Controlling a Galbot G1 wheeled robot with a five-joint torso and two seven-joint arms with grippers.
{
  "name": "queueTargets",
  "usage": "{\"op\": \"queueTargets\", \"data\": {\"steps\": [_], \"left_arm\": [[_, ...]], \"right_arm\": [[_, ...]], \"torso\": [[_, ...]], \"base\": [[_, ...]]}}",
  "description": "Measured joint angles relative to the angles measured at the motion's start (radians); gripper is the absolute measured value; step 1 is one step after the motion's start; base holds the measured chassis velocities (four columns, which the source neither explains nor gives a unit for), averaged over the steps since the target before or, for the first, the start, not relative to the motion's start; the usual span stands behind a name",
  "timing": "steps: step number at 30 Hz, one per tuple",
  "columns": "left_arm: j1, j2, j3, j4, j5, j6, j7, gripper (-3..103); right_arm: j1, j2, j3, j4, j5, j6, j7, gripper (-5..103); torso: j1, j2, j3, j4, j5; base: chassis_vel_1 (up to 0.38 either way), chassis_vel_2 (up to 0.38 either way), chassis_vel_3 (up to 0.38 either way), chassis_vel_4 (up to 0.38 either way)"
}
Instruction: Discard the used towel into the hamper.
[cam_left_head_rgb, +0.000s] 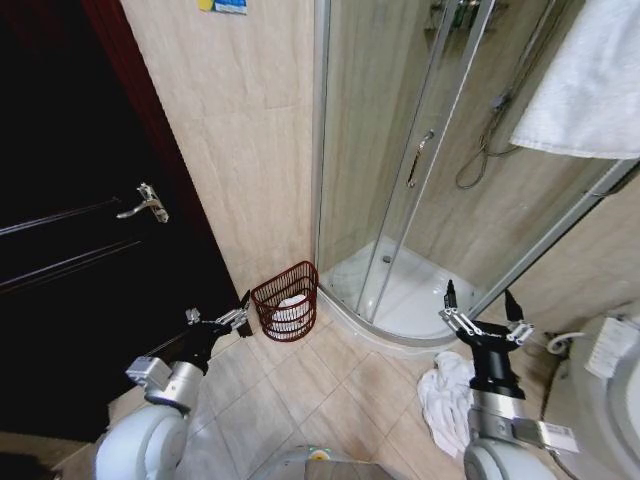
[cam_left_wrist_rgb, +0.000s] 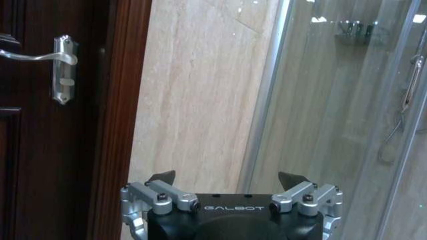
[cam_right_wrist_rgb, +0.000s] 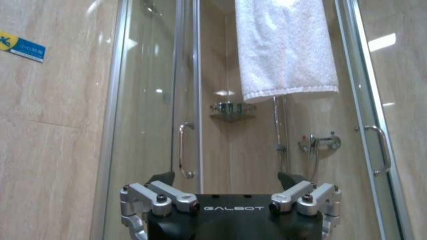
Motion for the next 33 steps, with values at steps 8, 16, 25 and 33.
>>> {"op": "queueTargets", "data": {"steps": [8,16,25,33], "left_arm": [[0.0,0.002,0.0,0.002,0.0,-0.001,0.0,100],[-0.001,0.002,0.0,0.003,-0.001,-0.001,0.0,100],[0.0,0.003,0.0,0.003,-0.002,-0.001,0.0,100],[0.0,0.003,0.0,0.004,-0.002,-0.001,0.0,100]], "right_arm": [[-0.044,-0.065,0.154,0.009,0.132,0.011,-0.069,100],[-0.098,-0.113,0.35,-0.027,0.301,0.071,-0.092,100],[-0.141,-0.132,0.358,-0.054,0.286,0.13,-0.093,100],[-0.122,-0.135,0.292,-0.05,0.244,0.105,-0.094,100]], "torso": [[0.0,0.0,0.0,0.0,0.0],[0.0,0.0,0.0,-0.0001,0.0001],[0.0,0.0,0.0,-0.0001,0.0002],[0.0,0.0,0.0,0.0,-0.0002]], "base": [[0.0,0.0,0.0,0.0],[0.0,0.0,0.0,0.0],[0.0,0.0,0.0,0.0],[0.0,0.0,0.0,0.0]]}}
